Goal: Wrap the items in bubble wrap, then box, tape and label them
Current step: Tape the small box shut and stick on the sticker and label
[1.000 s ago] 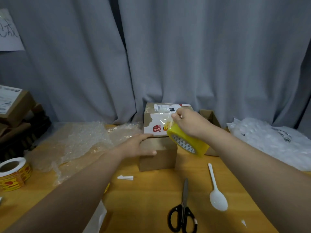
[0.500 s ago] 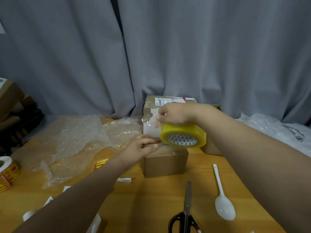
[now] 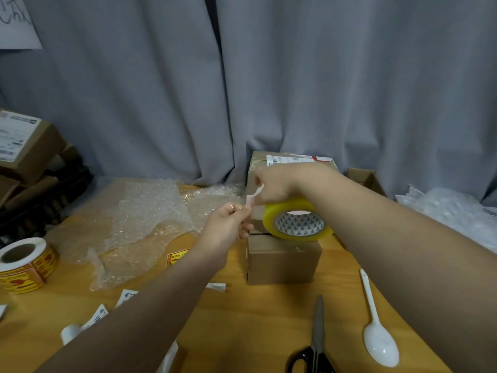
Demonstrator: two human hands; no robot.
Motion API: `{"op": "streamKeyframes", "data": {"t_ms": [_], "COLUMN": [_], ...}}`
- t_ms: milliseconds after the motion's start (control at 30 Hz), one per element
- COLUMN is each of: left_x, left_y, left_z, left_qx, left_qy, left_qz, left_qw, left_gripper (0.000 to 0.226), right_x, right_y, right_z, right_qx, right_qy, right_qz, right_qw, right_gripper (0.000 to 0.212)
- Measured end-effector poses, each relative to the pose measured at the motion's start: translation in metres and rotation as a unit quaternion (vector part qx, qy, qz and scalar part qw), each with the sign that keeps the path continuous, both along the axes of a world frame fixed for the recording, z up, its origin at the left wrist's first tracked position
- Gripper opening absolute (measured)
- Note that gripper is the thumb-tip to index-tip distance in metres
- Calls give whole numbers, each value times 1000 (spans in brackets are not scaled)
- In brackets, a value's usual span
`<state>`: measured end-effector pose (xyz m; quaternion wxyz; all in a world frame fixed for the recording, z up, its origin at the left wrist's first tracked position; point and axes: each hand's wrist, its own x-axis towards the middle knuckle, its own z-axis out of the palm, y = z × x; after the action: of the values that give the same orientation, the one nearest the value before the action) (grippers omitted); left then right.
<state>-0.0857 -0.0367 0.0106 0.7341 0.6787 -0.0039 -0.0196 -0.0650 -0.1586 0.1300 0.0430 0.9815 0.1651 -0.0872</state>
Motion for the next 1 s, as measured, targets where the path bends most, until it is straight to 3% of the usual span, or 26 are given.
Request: {"op": "streamKeyframes", "data": {"t_ms": [100, 200, 267, 367, 467, 667, 800, 933, 1000], "left_x": [-5, -6, -6, -5, -4, -3, -4, -2, -7], "left_y": [-2, 0, -1, -5, -5, -5, -3, 8, 9], "left_z": [-1, -8, -10, -10, -10, -6, -8, -14, -12], "left_qx": [-21, -46, -38, 31, 170, 256, 262, 213, 140], "left_qy": [40, 70, 75, 40, -49, -65, -63, -22, -16], "left_qz": [28, 49, 52, 59, 54, 51, 56, 42, 48], "left_qw": [999, 995, 995, 997, 983, 963, 961, 976, 989], "left_gripper": [20, 17, 16, 21, 23, 26, 24, 16, 19], "right_x": [-6, -12, -13, -13, -13, -15, -18, -18, -14], "right_y": [-20, -39, -47, -50, -44, -29, -27, -39, -45], "right_z": [-3, -20, -32, -37, -33, -19, -13, -12, -10], "right_qx": [129, 321, 428, 495, 476, 305, 241, 26, 10], "right_qy": [-108, -101, -110, -132, -127, -150, -157, -171, -155], "right_qz": [5, -37, -54, -67, -67, -60, -58, -25, -29], "right_qw": [986, 941, 895, 856, 868, 938, 956, 985, 987], "right_gripper": [43, 59, 59, 52, 50, 35, 34, 26, 29]}}
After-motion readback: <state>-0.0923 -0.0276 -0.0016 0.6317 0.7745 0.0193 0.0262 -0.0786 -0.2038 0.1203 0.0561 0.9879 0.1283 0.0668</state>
